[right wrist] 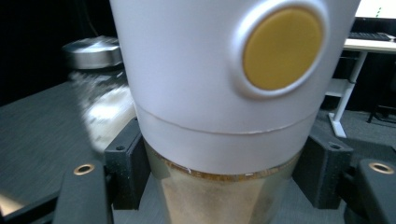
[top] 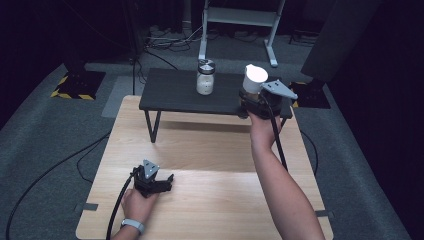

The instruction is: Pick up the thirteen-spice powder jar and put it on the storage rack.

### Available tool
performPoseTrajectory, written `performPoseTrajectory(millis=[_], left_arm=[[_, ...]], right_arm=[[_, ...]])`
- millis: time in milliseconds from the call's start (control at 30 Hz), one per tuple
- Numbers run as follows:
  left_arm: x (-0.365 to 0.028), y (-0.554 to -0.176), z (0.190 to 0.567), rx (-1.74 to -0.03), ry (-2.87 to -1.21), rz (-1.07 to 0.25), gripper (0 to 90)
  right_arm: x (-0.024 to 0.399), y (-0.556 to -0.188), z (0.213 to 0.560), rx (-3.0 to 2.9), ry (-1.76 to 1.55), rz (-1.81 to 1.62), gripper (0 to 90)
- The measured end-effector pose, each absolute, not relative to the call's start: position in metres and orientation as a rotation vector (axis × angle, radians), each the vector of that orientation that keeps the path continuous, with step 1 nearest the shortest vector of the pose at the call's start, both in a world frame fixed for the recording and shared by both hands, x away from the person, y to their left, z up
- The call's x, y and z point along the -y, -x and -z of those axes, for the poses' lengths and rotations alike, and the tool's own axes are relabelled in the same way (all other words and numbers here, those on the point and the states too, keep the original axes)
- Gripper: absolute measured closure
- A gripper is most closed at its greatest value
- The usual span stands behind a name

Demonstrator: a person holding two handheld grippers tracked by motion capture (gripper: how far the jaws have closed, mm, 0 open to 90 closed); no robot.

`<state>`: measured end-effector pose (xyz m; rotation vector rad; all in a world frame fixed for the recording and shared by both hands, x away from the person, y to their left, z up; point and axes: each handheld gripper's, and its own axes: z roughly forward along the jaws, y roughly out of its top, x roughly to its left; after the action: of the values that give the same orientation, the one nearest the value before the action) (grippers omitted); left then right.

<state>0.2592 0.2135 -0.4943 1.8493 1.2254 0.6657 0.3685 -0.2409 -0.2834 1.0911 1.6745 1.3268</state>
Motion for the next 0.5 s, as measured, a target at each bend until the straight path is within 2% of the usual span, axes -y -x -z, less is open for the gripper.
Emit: performPoseTrajectory(millis=[267, 500], left_arm=[[-0.213, -0.26, 0.494, -1.226, -1.848, -0.665, 2.7], [-0.213, -0.261, 0.494, -1.227, -1.847, -0.663, 2.7]], right_arm=[[0.232, -0.412, 0.281, -1.682, -1.13, -1.278, 29.6], [0.225, -0.434, 0.282, -1.704, -1.19, -1.231, 29.5]])
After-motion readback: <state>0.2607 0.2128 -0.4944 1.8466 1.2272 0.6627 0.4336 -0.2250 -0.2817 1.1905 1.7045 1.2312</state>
